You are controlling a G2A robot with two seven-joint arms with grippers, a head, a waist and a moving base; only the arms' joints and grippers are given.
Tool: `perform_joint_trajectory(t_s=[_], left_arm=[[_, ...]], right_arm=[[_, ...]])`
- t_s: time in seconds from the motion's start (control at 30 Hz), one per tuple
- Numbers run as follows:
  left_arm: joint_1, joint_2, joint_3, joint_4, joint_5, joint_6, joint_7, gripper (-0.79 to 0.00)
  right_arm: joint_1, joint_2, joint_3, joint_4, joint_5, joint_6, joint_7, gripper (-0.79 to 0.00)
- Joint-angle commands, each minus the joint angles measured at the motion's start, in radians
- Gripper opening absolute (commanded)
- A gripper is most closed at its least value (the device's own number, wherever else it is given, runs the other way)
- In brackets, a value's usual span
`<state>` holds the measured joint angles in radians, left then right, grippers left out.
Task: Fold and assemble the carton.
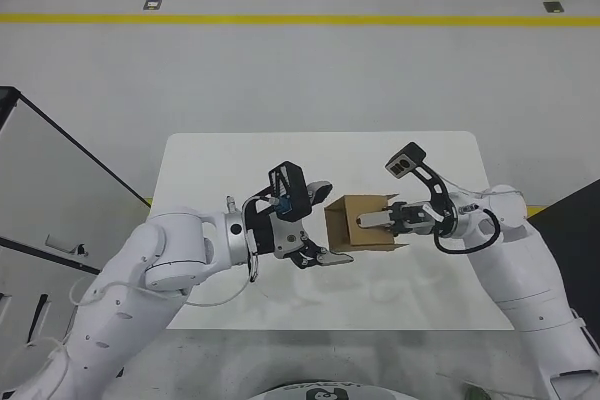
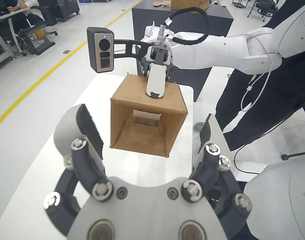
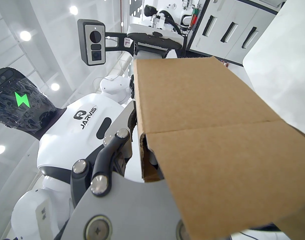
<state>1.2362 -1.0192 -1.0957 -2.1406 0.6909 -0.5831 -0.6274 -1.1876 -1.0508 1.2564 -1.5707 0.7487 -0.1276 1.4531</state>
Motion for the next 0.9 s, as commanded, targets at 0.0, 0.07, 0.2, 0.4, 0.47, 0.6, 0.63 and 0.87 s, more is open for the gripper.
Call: perform_joint_trajectory(t_s=[0.0, 0.07, 0.2, 0.4, 0.47, 0.6, 0.63, 0.87], left_arm=[[0.001, 0.0, 0.0, 0.0, 0.0, 0.002, 0.004, 0.0], [0.006, -0.001, 0.001, 0.004, 0.008, 0.002, 0.022, 0.0], [0.008, -0.001, 0.0, 0.01, 0.02, -0.001, 0.038, 0.0], [0.001, 0.0, 0.014, 0.019, 0.011, -0.028, 0.02, 0.0], [0.0, 0.0, 0.017, 0.023, 0.008, -0.031, 0.017, 0.0], [0.001, 0.0, 0.022, 0.022, 0.007, -0.028, 0.014, -0.123], [0.002, 0.0, 0.023, 0.021, 0.007, -0.025, 0.014, -0.169], [0.008, 0.001, 0.031, 0.013, 0.019, -0.019, 0.008, -0.443]], right_arm=[[-0.003, 0.0, -0.002, -0.008, -0.005, 0.001, -0.012, -0.785], [-0.007, 0.0, -0.01, -0.036, -0.019, 0.001, -0.016, -0.785], [-0.007, 0.002, -0.01, -0.041, -0.025, 0.005, -0.006, -0.785], [-0.006, 0.004, -0.005, -0.043, -0.022, -0.001, -0.008, -0.785], [-0.006, 0.004, -0.004, -0.043, -0.016, -0.003, -0.008, -0.785], [-0.006, 0.004, -0.006, -0.046, -0.002, -0.002, 0.003, -0.785], [-0.005, 0.004, -0.007, -0.046, 0.001, -0.001, 0.005, -0.785], [-0.002, 0.004, -0.012, -0.043, 0.012, 0.002, 0.012, -0.785]])
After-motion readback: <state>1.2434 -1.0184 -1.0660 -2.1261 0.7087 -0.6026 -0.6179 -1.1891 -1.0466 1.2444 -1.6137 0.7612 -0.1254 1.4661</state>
